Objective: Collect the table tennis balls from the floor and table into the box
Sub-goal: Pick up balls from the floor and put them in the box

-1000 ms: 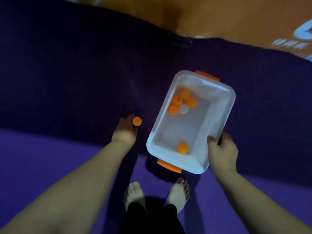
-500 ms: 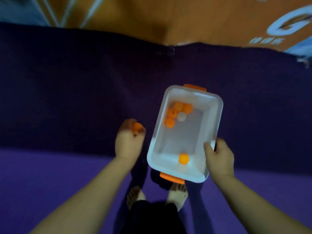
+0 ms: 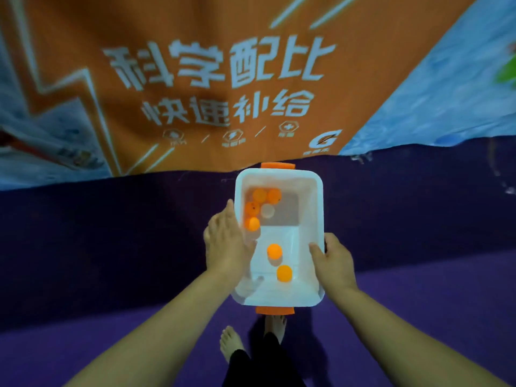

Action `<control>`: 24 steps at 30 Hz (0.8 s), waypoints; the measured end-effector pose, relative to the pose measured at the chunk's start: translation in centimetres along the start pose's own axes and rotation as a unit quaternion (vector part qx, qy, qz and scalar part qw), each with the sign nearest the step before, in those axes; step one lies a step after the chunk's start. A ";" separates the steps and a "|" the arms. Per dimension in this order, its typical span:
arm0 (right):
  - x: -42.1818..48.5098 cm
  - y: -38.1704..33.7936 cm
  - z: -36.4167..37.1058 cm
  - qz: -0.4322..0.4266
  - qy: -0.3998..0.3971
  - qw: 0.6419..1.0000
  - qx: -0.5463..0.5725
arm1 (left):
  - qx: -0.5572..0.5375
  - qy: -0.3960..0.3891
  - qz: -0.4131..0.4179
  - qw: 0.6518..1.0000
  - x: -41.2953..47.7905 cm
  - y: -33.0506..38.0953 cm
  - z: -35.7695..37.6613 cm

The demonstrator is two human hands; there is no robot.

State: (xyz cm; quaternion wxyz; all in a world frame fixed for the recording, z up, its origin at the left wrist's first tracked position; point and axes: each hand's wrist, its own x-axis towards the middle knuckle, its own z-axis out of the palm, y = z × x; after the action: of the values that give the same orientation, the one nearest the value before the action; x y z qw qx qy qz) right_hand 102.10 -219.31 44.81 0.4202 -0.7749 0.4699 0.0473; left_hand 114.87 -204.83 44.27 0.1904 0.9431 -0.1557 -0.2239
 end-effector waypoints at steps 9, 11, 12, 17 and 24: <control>-13.0 0.6 -13.7 0.081 0.103 0.986 0.108 | 0.009 -0.139 0.136 0.981 -9.4 10.7 -8.1; -15.0 2.1 -16.4 0.106 0.129 0.978 0.128 | 0.002 -0.168 0.156 0.973 -11.4 14.1 -8.1; -15.9 3.0 -17.7 0.117 0.140 0.974 0.136 | 0.000 -0.180 0.167 0.969 -12.4 16.0 -7.9; -19.6 9.2 -25.0 0.166 0.195 0.953 0.163 | -0.009 -0.228 0.215 0.949 -17.8 25.6 -5.5; -23.4 20.1 -36.1 0.212 0.246 0.927 0.186 | 0.039 -0.250 0.289 0.923 -25.7 39.3 1.7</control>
State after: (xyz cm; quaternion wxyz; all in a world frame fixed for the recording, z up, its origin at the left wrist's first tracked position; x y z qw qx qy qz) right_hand 62.13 -232.45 66.78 0.4082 -0.5527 0.7120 -0.1448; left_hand 83.93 -230.11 69.05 0.1650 0.7773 -0.4724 -0.3813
